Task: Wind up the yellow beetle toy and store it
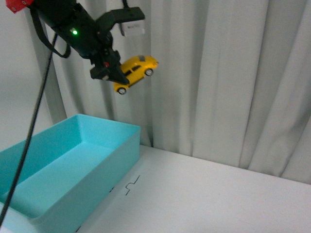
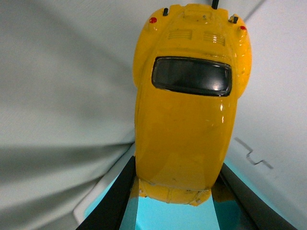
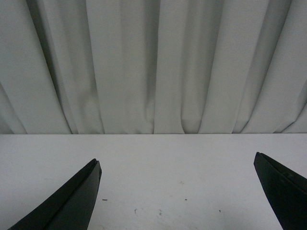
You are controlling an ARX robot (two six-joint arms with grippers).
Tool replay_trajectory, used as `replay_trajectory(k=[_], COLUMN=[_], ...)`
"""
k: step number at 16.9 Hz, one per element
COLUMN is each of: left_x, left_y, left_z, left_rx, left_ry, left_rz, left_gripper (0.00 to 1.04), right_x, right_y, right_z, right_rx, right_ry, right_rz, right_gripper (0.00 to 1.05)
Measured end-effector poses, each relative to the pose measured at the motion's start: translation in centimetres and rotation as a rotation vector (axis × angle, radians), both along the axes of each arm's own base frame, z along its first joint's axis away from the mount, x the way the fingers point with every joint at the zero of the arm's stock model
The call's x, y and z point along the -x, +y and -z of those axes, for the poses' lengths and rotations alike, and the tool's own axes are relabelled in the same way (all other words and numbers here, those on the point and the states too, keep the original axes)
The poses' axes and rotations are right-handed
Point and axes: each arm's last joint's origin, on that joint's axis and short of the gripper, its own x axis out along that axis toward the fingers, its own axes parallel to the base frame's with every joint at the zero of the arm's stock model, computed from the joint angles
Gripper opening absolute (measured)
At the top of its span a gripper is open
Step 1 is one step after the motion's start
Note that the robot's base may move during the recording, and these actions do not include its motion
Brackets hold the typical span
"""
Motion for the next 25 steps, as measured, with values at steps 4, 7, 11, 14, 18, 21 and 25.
replay_trajectory(k=[4,7,11,14,18,21,25], left_x=[2.6,4.4,4.8,4.1,3.2,2.7,2.1], left_y=[6.3,7.1,8.7,9.3,9.2,9.5,9.2], left_z=[2.5,5.9,10.8,13.2,15.2,17.6,19.4], left_rx=[0.031,0.122,0.138,0.131,0.114,0.104,0.105], left_ry=[0.123,0.199,0.274,0.301,0.321,0.351,0.358], left_rz=[-0.429,-0.621,-0.778,-0.817,-0.835,-0.852,-0.858], left_gripper=[0.37,0.37,0.36,0.36,0.36,0.36,0.36], right_x=[0.0,0.0,0.0,0.0,0.0,0.0,0.0], right_y=[0.0,0.0,0.0,0.0,0.0,0.0,0.0], right_z=[0.0,0.0,0.0,0.0,0.0,0.0,0.0], right_rx=[0.000,0.000,0.000,0.000,0.000,0.000,0.000], right_ry=[0.000,0.000,0.000,0.000,0.000,0.000,0.000], right_rz=[0.000,0.000,0.000,0.000,0.000,0.000,0.000], right_gripper=[0.98,0.98,0.98,0.98,0.98,0.98,0.98])
